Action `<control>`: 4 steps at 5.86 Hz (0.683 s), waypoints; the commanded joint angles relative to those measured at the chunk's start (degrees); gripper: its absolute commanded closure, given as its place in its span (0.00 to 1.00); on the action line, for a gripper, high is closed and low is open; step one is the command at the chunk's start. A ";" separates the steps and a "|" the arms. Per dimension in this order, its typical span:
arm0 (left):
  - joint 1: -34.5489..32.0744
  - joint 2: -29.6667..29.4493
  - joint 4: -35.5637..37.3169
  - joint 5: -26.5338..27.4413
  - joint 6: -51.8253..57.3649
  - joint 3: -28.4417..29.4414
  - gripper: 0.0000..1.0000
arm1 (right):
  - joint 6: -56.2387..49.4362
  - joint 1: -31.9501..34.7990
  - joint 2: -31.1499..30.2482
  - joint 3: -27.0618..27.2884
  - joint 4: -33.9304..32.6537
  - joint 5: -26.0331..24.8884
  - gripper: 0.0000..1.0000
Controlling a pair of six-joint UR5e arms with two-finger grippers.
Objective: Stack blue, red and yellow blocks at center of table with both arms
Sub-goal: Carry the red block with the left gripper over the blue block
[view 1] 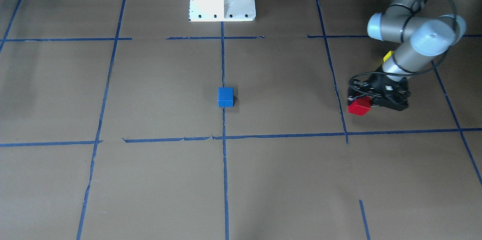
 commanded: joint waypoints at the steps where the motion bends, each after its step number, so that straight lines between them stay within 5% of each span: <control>1: 6.46 -11.77 9.29 4.05 -12.13 0.00 0.91 | 0.00 0.00 0.00 0.00 0.00 0.00 0.00; 4: 18.06 -30.05 30.03 15.65 -23.06 0.96 0.91 | 0.00 0.00 0.00 -0.35 0.00 0.00 0.00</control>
